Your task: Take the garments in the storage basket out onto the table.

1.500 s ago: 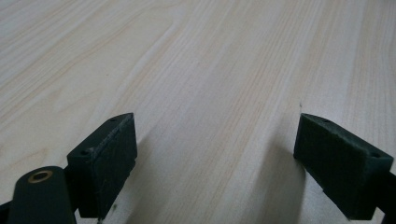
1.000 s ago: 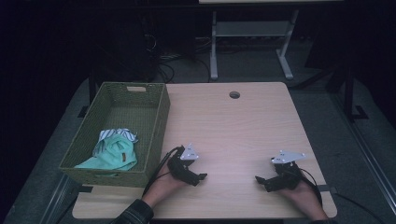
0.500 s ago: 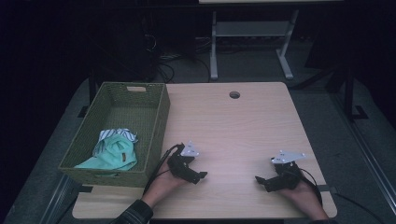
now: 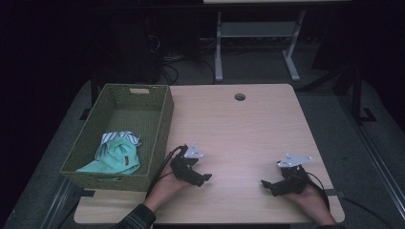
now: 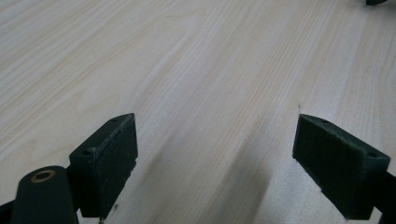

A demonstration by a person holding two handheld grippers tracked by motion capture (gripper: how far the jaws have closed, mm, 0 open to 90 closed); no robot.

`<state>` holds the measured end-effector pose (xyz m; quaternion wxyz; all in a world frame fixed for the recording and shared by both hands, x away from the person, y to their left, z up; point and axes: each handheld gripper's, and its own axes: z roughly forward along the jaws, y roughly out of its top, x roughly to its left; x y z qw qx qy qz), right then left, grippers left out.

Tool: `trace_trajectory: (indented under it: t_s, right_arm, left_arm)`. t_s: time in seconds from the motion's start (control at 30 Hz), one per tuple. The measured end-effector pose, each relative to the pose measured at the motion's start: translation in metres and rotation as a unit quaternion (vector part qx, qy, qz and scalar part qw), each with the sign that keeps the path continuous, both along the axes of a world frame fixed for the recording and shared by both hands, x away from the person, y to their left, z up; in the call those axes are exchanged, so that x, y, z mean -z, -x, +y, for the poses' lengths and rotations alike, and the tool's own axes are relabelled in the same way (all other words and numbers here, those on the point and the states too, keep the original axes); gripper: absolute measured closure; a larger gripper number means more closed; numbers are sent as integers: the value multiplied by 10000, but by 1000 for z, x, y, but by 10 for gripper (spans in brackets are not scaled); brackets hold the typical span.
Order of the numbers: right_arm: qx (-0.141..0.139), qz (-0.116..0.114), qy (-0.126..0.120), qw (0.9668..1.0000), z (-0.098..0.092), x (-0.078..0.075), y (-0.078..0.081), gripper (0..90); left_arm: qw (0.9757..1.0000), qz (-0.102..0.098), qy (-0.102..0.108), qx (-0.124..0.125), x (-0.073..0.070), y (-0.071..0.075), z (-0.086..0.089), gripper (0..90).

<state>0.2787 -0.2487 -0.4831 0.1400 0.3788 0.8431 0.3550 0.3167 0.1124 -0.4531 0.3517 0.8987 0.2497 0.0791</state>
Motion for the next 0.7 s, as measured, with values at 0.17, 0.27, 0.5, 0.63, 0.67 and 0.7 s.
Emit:
trace_trajectory:
  t_s: [0.17,0.27,0.5,0.63,0.67,0.7]
  right_arm:
    - [-1,-1,0,10000,0,0,0,14]
    - [-1,-1,1,10000,0,0,0,14]
    - [-4,3,0,10000,0,0,0,14]
    - [-9,3,1,10000,0,0,0,14]
    - [-11,4,1,10000,0,0,0,14]
    - [-11,5,1,10000,0,0,0,14]
  left_arm:
    - [10000,-16,-48,-20,-5,0,0,136]
    - [10000,-34,-39,-28,-7,0,0,135]
    - [10000,-37,-12,4,-12,0,2,135]
    - [10000,-35,-30,42,-13,0,1,135]
    - [10000,-37,-44,57,-13,0,1,135]
    - [10000,-31,-33,55,-14,0,1,135]
